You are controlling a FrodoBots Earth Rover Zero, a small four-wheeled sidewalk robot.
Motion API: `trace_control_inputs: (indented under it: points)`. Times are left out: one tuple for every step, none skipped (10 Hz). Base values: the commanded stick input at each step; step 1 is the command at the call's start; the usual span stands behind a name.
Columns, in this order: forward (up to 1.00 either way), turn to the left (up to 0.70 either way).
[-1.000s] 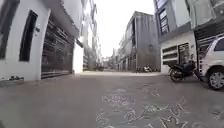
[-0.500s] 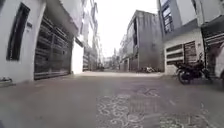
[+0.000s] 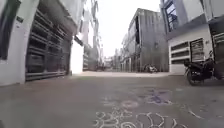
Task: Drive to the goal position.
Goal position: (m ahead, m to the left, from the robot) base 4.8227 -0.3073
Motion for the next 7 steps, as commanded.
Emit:
trace_control_inputs:
  points:
    - [1.0, 0.06]
    - [1.0, 0.06]
    - [1.0, 0.06]
    - [1.0, 0.06]
    - [1.0, 0.06]
    - [1.0, 0.06]
    - [1.0, 0.06]
